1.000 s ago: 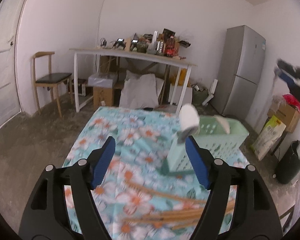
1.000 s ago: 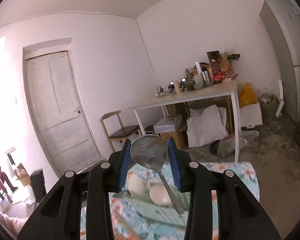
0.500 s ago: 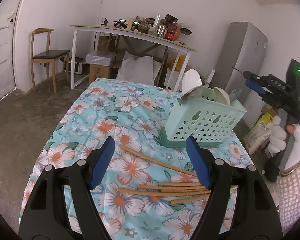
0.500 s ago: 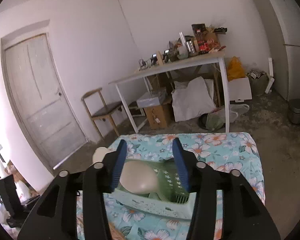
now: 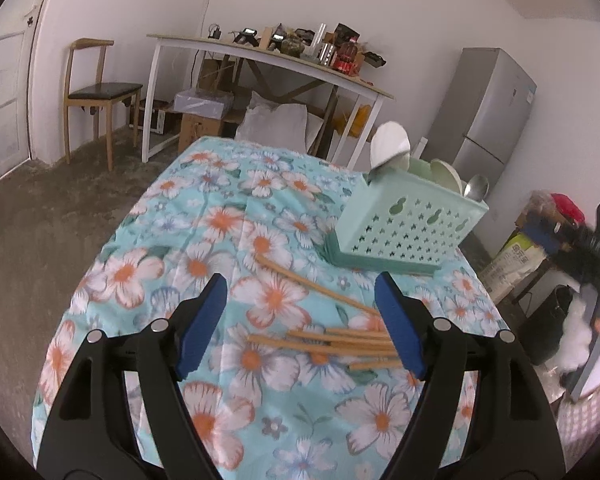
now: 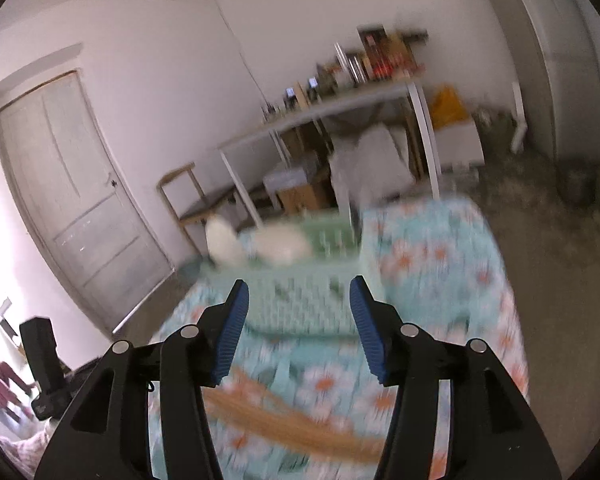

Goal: Organize utensils
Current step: 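Lower the metal spoon into the green holder and open the right tool, then lower the left tool onto a wooden chopstick and close on it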

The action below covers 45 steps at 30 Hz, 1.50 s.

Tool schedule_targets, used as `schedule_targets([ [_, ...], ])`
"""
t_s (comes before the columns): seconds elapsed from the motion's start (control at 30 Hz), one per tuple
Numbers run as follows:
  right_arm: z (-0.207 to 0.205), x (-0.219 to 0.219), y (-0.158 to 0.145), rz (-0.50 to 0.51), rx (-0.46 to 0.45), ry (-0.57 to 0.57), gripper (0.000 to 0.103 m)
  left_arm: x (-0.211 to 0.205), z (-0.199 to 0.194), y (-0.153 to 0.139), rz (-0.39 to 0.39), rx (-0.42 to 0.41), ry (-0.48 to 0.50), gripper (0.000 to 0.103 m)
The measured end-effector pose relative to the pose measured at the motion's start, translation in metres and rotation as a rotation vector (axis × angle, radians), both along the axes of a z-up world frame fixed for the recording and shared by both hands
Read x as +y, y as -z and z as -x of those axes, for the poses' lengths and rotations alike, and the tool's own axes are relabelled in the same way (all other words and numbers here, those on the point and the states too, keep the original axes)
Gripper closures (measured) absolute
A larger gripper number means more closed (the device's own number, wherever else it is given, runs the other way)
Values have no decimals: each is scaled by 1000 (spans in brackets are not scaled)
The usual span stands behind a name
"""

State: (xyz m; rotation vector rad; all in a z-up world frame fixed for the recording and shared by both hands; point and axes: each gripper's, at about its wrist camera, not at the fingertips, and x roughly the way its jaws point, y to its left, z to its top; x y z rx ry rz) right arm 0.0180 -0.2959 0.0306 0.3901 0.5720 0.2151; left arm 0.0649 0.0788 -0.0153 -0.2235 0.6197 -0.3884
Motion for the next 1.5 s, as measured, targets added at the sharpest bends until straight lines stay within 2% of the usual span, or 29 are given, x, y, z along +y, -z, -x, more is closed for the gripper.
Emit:
schedule_targets([
  [0.27, 23, 33, 65, -91, 151, -53, 51, -9, 14, 14, -22, 26, 44, 29],
  [0.4, 25, 40, 76, -108, 188, -67, 51, -12, 3, 11, 14, 42, 44, 29],
  [0.6, 23, 39, 83, -108, 217, -72, 51, -14, -46, 17, 216, 194, 60, 49],
  [0.73, 23, 40, 85, -86, 232, -75, 51, -24, -76, 35, 284, 330, 47, 59],
  [0.87, 21, 38, 87, -94, 230, -79, 51, -22, -106, 60, 369, 488, -4, 61],
  [0.97, 19, 35, 89, -101, 230, -80, 51, -14, -127, 89, 484, 619, -66, 62],
  [1.03, 17, 33, 91, -101, 232, -79, 51, -9, -132, 101, 556, 652, -102, 69],
  [1.13, 16, 30, 95, -112, 239, -79, 51, -5, -138, 108, 629, 677, -137, 70],
  [1.27, 14, 26, 100, -133, 245, -77, 51, -5, -141, 109, 652, 694, -174, 69],
  [1.4, 16, 24, 100, -141, 241, -76, 51, -12, -142, 104, 617, 686, -213, 72],
  [1.47, 19, 24, 99, -140, 237, -75, 51, -13, -141, 102, 593, 684, -230, 82],
  [1.5, 20, 24, 98, -140, 236, -73, 51, -13, -140, 104, 589, 684, -241, 85],
])
